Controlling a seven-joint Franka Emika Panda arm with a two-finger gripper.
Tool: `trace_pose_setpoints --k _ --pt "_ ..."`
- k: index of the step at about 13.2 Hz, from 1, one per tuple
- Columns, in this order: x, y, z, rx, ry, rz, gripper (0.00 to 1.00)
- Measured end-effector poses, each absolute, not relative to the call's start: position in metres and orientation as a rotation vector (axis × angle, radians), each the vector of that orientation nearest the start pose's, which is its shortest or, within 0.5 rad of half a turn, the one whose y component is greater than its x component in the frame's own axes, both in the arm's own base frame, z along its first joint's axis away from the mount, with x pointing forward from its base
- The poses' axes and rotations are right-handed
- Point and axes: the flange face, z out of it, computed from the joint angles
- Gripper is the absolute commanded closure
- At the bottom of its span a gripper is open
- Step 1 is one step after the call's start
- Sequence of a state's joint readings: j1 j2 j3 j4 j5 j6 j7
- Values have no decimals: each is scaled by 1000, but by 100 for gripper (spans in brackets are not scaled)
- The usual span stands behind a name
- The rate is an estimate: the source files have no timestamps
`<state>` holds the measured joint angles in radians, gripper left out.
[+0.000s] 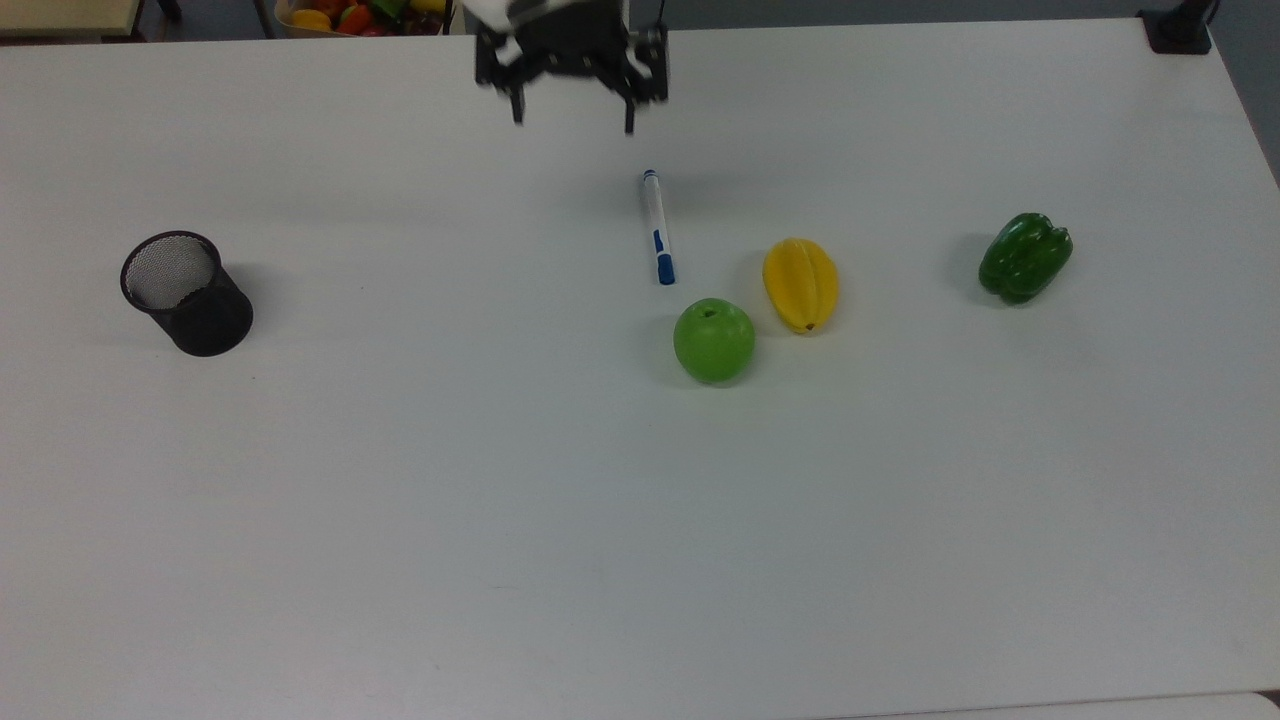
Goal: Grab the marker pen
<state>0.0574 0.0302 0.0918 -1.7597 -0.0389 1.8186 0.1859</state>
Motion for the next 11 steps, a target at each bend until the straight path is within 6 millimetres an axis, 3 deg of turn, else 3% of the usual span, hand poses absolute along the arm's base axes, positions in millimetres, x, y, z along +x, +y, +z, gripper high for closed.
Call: trace_pose_setpoints --k 2,4,7,11 --pt "545 55 600 -3105 153 8 0" --pt "519 36 645 -3065 208 62 0" --pt "502 41 662 -3066 223 78 0" --pt "517 34 660 -3055 195 -15 0"
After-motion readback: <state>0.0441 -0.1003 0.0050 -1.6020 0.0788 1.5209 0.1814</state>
